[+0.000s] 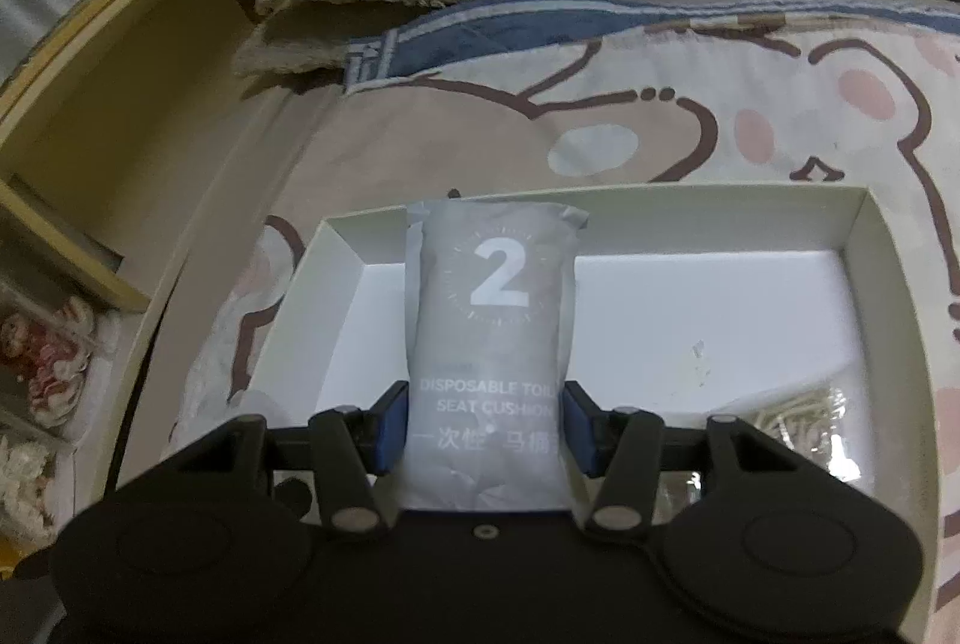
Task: Organize objects
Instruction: 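Carry the grey packet and white bag over the white box with both tools, then open the left tool to drop the white bag while the right tool releases the packet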
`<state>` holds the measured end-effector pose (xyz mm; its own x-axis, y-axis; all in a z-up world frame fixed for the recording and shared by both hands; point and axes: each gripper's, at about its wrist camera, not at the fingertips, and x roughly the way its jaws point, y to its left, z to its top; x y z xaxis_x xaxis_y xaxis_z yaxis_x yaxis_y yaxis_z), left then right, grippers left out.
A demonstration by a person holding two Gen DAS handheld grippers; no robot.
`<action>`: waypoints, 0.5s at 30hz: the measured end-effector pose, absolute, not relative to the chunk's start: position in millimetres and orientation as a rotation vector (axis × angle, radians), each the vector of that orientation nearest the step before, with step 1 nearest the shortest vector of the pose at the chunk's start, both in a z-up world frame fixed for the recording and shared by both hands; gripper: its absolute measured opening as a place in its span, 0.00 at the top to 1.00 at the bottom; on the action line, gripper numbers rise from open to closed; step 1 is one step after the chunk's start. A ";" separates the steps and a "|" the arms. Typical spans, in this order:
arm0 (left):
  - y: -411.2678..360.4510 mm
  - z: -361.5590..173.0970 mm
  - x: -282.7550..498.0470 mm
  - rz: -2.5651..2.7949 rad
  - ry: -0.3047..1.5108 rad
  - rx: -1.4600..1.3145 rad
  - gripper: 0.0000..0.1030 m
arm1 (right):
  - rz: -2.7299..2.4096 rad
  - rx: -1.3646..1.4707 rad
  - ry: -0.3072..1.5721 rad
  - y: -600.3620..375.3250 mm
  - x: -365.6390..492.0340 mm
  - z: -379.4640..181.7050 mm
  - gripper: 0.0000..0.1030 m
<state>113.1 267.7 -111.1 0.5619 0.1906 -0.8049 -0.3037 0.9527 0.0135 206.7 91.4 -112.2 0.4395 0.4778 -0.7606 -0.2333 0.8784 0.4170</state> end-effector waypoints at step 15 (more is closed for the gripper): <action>262.0 -119.6 125.4 0.288 0.957 -0.128 0.63 | 0.445 0.302 1.068 83.3 204.5 -112.1 0.28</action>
<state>125.4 262.0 -119.6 0.5415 0.1856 -0.8199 -0.2982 0.9543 0.0191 204.5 83.3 -112.1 0.4068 0.4887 -0.7718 -0.2032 0.8721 0.4451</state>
